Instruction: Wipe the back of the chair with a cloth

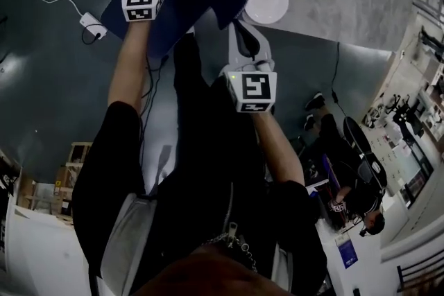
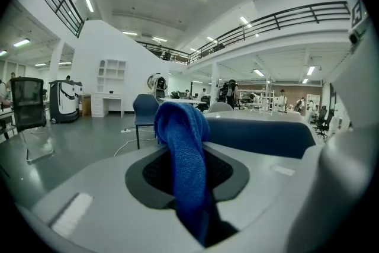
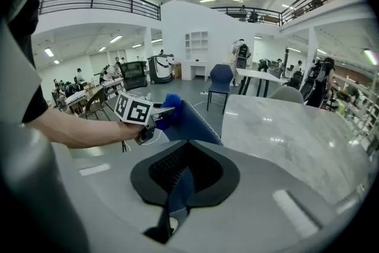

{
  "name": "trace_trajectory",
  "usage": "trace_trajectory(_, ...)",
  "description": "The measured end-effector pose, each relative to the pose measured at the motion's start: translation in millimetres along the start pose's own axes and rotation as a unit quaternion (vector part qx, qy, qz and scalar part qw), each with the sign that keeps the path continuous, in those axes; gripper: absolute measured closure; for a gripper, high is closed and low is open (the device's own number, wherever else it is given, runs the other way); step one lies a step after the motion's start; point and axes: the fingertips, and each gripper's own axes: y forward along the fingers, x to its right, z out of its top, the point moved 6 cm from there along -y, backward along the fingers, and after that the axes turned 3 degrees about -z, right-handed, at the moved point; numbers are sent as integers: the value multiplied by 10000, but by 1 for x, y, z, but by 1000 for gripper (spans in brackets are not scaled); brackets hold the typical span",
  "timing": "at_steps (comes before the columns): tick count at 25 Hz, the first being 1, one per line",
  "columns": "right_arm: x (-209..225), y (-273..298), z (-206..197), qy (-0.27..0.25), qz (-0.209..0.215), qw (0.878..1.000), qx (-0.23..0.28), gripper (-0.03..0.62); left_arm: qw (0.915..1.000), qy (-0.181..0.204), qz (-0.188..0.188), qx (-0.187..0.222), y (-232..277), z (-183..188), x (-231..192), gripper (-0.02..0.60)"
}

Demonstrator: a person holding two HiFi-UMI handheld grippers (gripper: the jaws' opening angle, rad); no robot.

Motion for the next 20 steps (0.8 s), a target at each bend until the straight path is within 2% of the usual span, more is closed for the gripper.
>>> trace_trajectory(5,18,-3,-13,159,-359,9991,-163,599,9996,179,-218,-40,3,-4,21,487)
trace_trajectory(10,20,-12,-24,362,-404,9984,-146,597,9989,289,-345,-135,-4,-9,37,491)
trace_trajectory(16,26,-21,-33,462,-536,9974,-144,597,9988,202,-426,-135,-3,-11,56,494)
trace_trajectory(20,25,-25,-44,602,-530,9967,-155,597,9985,274,-448,-169,-6,-15,65,494)
